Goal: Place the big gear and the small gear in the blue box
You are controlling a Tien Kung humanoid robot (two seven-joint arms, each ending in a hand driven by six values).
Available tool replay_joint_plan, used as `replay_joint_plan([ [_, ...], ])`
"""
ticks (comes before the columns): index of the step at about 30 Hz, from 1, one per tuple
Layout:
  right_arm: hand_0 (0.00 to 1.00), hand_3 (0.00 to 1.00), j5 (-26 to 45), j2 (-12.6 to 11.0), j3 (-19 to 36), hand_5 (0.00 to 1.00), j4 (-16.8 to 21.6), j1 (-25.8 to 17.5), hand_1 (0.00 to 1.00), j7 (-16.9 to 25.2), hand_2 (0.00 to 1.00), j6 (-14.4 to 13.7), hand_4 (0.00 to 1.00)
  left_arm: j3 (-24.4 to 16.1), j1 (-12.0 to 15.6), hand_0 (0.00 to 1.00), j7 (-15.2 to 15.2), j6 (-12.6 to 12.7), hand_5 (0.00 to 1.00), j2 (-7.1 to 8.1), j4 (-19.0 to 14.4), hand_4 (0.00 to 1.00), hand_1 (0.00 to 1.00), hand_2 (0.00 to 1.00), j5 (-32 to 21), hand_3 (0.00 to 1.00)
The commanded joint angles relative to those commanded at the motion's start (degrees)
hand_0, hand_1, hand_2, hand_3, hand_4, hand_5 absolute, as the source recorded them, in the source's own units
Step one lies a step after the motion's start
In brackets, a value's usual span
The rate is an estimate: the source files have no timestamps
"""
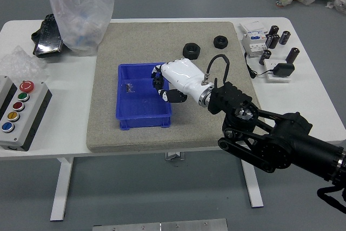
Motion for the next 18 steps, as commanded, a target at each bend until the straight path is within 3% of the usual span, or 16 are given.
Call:
replay_joint_plan([
  [1,0.31,0.647,-0.2,0.3,-0.6,0.228,-0.1,0.3,0.63,-0.2,0.668,0.3,0.453,-0.2,0.0,0.668,0.1,0.0,0.366,0.03,0.0,0.734,0.646,0.619,0.2,0.669],
  [6,0.31,0.647,-0.9,1.3,-2.7,0.228,-0.9,1.3,0.63,-1.4,0.668,2.5,0.453,-1.4,0.0,0.668,0.5,-0.3,0.366,0.03,0.0,0.734,0.646,0.619,1.4,0.669],
  [7,0.369,0.771,-0.9,1.4,-2.9,0.284,-0.9,1.4,0.714,-1.5,0.811,2.7,0.697,-1.5,0.0,0.667,0.5,-0.3,0.369,0.03,0.0,0.734,0.645,0.619,1.5,0.669],
  [12,0.369,0.771,-0.8,1.5,-3.2,0.284,-1.0,1.2,0.714,-1.9,0.811,3.4,0.697,-1.2,-0.1,0.667,0.4,-0.3,0.369,0.19,0.0,0.734,0.645,0.619,1.2,0.669],
  [13,0.38,0.83,-0.8,1.4,-3.0,0.418,-0.9,1.1,0.728,-1.8,0.826,3.4,0.849,-1.1,-0.1,0.667,0.4,-0.3,0.37,0.2,0.0,0.735,0.645,0.618,1.2,0.669],
  [18,0.38,0.83,-0.2,1.1,-2.1,0.418,-0.6,1.0,0.728,-1.6,0.826,3.5,0.849,-1.1,-0.1,0.667,0.5,-0.3,0.37,0.12,-0.1,0.735,0.645,0.618,1.1,0.669],
])
